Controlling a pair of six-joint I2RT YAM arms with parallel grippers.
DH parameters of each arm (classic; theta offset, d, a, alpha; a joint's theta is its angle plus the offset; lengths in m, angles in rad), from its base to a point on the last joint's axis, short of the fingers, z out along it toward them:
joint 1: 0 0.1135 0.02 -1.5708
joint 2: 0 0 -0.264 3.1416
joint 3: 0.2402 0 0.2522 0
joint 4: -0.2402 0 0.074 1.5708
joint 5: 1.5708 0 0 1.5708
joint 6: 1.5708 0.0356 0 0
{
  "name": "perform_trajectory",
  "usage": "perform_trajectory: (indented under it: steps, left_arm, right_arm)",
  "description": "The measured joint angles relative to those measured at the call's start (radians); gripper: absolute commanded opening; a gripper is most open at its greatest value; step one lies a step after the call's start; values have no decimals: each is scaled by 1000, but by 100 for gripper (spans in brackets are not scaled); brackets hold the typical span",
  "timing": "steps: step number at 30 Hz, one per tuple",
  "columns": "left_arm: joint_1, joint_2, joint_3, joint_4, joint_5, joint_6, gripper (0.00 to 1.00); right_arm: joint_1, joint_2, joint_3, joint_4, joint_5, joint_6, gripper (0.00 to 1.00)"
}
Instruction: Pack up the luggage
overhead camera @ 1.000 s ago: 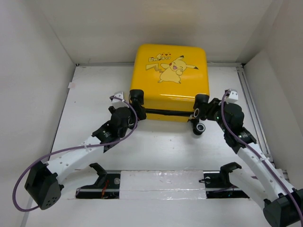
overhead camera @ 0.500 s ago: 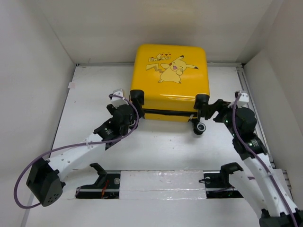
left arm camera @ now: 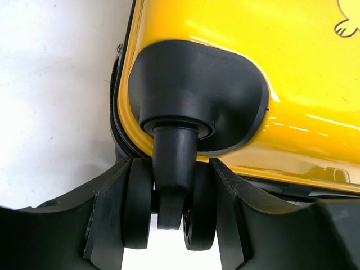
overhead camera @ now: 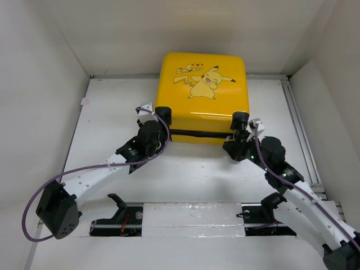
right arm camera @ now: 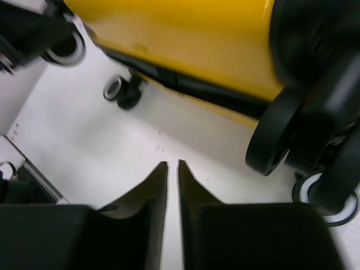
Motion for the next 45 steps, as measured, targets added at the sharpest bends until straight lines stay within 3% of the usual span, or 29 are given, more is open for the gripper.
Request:
perform_trajectory:
  steps: [3, 11, 20, 23, 30, 36, 45]
  left_arm:
    - [4, 8, 0, 1, 13, -2, 0]
    - [14, -17, -18, 14, 57, -16, 0]
    - [10, -29, -38, 56, 139, -48, 0]
    - [8, -29, -38, 63, 154, -60, 0]
    - [8, -30, -46, 76, 163, -80, 0]
    - [6, -55, -68, 93, 162, -108, 0]
    - [-23, -76, -81, 75, 108, -127, 0]
  right_arm:
    - [49, 47, -94, 56, 37, 32, 38]
    - [109, 89, -291, 360, 307, 119, 38]
    - [130, 286, -294, 575, 558, 143, 42]
    - [131, 355, -282, 600, 601, 142, 47]
    - [142, 392, -272, 680, 712, 138, 52]
    - [136, 503, -272, 834, 759, 111, 41]
    - [133, 656, -272, 1077, 752, 18, 0]
